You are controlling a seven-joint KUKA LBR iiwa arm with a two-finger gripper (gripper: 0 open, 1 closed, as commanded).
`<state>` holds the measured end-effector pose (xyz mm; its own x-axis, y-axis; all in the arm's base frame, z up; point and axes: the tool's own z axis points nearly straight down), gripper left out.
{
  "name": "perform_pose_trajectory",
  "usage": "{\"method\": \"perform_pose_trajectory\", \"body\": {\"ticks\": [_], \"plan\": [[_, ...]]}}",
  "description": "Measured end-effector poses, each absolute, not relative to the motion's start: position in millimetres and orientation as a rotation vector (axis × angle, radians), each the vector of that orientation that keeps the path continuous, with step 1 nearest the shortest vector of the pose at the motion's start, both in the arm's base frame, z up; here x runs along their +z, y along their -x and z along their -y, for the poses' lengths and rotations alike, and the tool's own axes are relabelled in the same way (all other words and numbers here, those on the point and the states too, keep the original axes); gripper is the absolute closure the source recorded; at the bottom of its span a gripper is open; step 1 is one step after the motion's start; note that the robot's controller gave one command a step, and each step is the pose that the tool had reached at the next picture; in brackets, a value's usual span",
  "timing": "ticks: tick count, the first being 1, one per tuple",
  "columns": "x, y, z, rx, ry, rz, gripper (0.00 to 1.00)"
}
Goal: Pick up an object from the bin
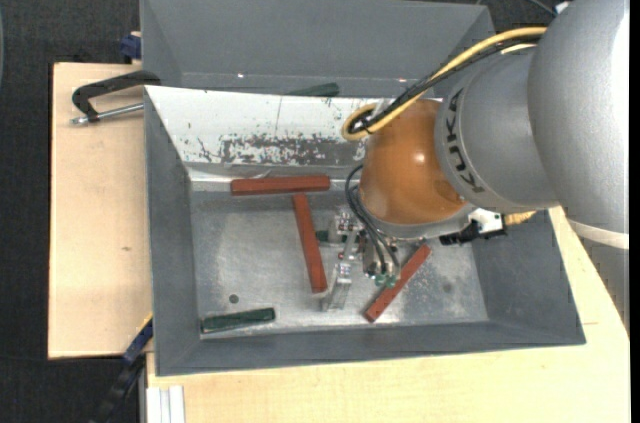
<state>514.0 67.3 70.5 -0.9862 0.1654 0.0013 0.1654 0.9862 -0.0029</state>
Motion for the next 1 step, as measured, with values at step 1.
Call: {"method": "perform_pose_trajectory", "body": {"ticks": [1], "plan": [[75.1, -547.5, -101.6, -0.006, -0.203, 3.151, 1.00]]}}
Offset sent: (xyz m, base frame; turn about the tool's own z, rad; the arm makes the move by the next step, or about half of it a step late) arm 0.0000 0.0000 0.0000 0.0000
